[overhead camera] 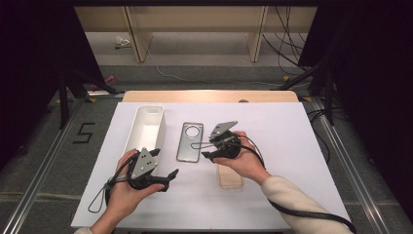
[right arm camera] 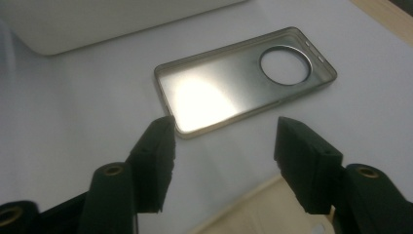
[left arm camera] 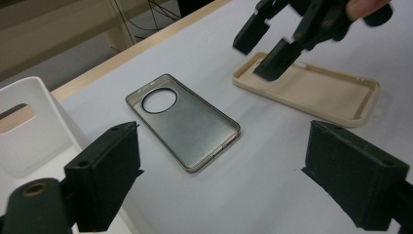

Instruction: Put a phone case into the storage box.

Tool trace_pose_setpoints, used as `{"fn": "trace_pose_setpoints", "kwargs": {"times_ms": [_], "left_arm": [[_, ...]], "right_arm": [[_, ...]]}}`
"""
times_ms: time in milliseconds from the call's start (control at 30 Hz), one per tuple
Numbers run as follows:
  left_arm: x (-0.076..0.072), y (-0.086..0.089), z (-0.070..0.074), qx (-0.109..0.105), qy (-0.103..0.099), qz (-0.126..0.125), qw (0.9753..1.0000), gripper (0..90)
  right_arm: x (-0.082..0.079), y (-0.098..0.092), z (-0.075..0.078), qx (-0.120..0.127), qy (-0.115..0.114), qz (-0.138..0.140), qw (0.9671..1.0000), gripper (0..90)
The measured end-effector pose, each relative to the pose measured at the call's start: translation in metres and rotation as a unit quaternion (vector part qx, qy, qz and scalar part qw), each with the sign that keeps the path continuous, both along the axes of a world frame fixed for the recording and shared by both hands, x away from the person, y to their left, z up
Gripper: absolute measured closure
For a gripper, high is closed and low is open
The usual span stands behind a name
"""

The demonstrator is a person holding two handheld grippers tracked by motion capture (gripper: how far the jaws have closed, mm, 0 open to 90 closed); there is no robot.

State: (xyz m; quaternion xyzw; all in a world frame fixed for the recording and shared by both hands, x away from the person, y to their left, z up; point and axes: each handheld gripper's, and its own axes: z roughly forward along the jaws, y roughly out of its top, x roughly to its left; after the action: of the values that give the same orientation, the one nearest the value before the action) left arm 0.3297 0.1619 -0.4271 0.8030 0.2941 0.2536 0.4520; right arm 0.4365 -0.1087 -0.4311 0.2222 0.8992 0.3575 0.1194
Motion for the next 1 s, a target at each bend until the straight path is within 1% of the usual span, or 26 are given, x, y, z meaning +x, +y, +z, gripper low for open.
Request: {"fn": "trace_pose_setpoints", "kwargs": {"times_ms": [33, 67, 100, 133, 200, 233, 267, 300, 333, 367, 400, 433, 467, 533, 567, 633, 667, 733, 867, 967, 1000], "left_arm": [[0.002, -0.001, 0.000, 0.001, 0.004, -0.004, 1.0000, 12.3], [0.004, -0.003, 0.000, 0.005, 0.009, -0.005, 0.9999, 12.3], [0.004, -0.003, 0.000, 0.005, 0.009, -0.005, 0.9999, 12.4], [0.006, -0.004, 0.000, 0.007, 0.010, -0.004, 0.9999, 12.4], [0.008, -0.006, 0.000, 0.009, 0.015, -0.007, 0.9998, 12.4], [0.010, -0.007, 0.001, 0.016, 0.017, -0.010, 0.9997, 12.4], [0.011, -0.009, 0.001, 0.015, 0.019, -0.010, 0.9996, 12.5], [0.013, -0.010, 0.002, 0.018, 0.021, -0.012, 0.9995, 12.8], [0.015, -0.012, 0.004, 0.020, 0.021, -0.015, 0.9995, 12.8], [0.017, -0.014, 0.005, 0.027, 0.020, -0.017, 0.9993, 13.0], [0.019, -0.017, 0.007, 0.033, 0.019, -0.019, 0.9991, 13.3], [0.021, -0.019, 0.008, 0.038, 0.019, -0.022, 0.9989, 13.6], [0.024, -0.022, 0.010, 0.045, 0.020, -0.025, 0.9985, 13.6], [0.029, -0.027, 0.014, 0.058, 0.019, -0.030, 0.9977, 14.2], [0.032, -0.029, 0.016, 0.063, 0.020, -0.033, 0.9973, 14.6], [0.038, -0.035, 0.019, 0.068, 0.021, -0.039, 0.9967, 15.3], [0.041, -0.038, 0.020, 0.073, 0.024, -0.041, 0.9962, 15.3], [0.047, -0.044, 0.021, 0.086, 0.029, -0.048, 0.9947, 15.3], [0.058, -0.056, 0.020, 0.116, 0.041, -0.061, 0.9905, 16.1], [0.066, -0.063, 0.020, 0.147, 0.048, -0.073, 0.9853, 17.8], [0.069, -0.065, 0.020, 0.159, 0.050, -0.078, 0.9829, 18.8]], "right_arm": [[-0.007, -0.012, 0.004, 0.009, -0.007, 0.000, 0.9999, 37.2], [-0.010, -0.019, 0.005, 0.015, -0.008, -0.004, 0.9998, 35.7], [-0.010, -0.019, 0.005, 0.015, -0.008, -0.004, 0.9998, 35.7], [-0.016, -0.032, 0.007, 0.022, -0.013, -0.009, 0.9996, 32.1], [-0.020, -0.045, 0.009, 0.031, -0.015, -0.018, 0.9992, 29.8], [-0.020, -0.045, 0.009, 0.031, -0.015, -0.018, 0.9992, 29.8], [-0.022, -0.057, 0.011, 0.043, -0.018, -0.023, 0.9986, 26.9], [-0.024, -0.063, 0.013, 0.047, -0.019, -0.026, 0.9984, 26.7], [-0.024, -0.063, 0.013, 0.047, -0.019, -0.026, 0.9984, 26.7], [-0.026, -0.069, 0.014, 0.050, -0.020, -0.028, 0.9981, 26.1], [-0.029, -0.079, 0.016, 0.054, -0.023, -0.035, 0.9977, 24.6], [-0.031, -0.084, 0.016, 0.056, -0.025, -0.038, 0.9974, 24.5], [-0.031, -0.084, 0.016, 0.056, -0.025, -0.038, 0.9974, 24.5], [-0.035, -0.093, 0.017, 0.060, -0.026, -0.046, 0.9968, 22.5], [-0.036, -0.097, 0.018, 0.060, -0.030, -0.049, 0.9965, 21.7], [-0.041, -0.107, 0.017, 0.062, -0.030, -0.054, 0.9961, 21.3], [-0.041, -0.107, 0.017, 0.062, -0.030, -0.054, 0.9961, 21.3], [-0.044, -0.113, 0.015, 0.061, -0.028, -0.058, 0.9960, 21.2], [-0.048, -0.119, 0.015, 0.063, -0.027, -0.062, 0.9957, 21.1], [-0.050, -0.122, 0.015, 0.064, -0.027, -0.061, 0.9957, 21.1], [-0.050, -0.123, 0.015, 0.065, -0.026, -0.060, 0.9957, 21.1]]}}
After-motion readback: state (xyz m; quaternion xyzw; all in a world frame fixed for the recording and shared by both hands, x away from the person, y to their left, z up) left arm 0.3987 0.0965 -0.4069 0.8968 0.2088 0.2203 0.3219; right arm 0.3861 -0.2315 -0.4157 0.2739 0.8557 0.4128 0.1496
